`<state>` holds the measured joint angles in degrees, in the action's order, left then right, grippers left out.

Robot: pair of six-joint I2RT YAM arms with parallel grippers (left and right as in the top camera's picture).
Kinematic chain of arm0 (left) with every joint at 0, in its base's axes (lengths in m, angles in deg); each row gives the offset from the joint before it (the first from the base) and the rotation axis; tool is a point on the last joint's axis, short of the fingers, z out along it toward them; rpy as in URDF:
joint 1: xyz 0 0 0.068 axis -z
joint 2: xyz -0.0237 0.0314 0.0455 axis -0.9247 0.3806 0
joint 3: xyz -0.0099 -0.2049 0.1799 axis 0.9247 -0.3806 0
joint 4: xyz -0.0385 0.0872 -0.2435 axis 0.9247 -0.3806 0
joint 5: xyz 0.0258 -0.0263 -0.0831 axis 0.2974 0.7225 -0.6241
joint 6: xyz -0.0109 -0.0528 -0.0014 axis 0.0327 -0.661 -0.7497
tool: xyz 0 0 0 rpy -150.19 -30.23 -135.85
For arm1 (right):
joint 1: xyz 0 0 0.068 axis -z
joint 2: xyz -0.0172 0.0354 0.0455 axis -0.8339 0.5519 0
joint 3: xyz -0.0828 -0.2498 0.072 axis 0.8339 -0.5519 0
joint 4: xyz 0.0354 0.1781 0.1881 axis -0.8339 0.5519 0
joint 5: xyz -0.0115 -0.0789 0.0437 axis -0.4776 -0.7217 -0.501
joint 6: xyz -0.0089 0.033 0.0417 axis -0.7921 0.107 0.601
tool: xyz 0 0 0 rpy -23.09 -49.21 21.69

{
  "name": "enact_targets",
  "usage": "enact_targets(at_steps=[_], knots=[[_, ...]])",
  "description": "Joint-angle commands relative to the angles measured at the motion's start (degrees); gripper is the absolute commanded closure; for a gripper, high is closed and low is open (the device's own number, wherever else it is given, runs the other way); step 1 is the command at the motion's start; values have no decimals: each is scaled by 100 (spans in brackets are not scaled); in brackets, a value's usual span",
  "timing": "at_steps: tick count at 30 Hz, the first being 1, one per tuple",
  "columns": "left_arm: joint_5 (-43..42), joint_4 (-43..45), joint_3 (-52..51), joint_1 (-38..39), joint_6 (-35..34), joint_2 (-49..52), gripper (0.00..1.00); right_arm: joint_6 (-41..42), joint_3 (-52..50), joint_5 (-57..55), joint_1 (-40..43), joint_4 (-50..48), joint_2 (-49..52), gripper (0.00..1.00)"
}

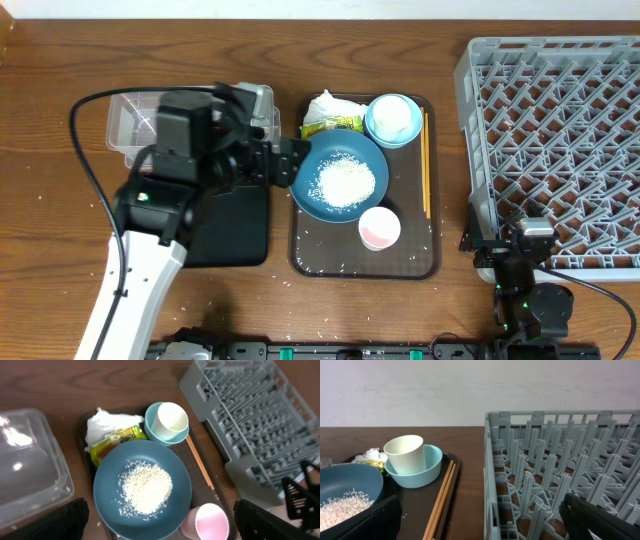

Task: Sort waste into correct bins and load items into the dishwasher rack

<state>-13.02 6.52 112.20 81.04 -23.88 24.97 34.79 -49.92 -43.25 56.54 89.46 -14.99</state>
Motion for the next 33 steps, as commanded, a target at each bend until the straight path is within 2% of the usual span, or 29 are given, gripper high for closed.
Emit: enact_targets(at_steps=[1,5,9,12,17,20,30,33], knots=[[649,-17,118,308,262,44,5,-68,-7,-37,-85,24,-35,1],[664,197,125,595,13,219,5,-68,-7,-37,-85,24,-35,1],[1373,26,402,896,-479,577,4,-68,-7,-37,-85,24,-35,1],[1753,-514,1060,1069,-560,1099,5,-68,-7,-37,-85,24,-35,1],[1744,-1867,2538,1226,-413,2251,5,-68,-7,-37,-85,24,-35,1],[1746,-2308,3016,1469,-219,2791,5,-68,-7,-37,-85,24,-35,1],[1788,-2107,3053,2277,-216,3716,5,-68,-7,-39,-85,24,-35,1],[1786,-2105,3053,2435,-448,3910,4,-68,-7,-37,-85,24,-35,1]])
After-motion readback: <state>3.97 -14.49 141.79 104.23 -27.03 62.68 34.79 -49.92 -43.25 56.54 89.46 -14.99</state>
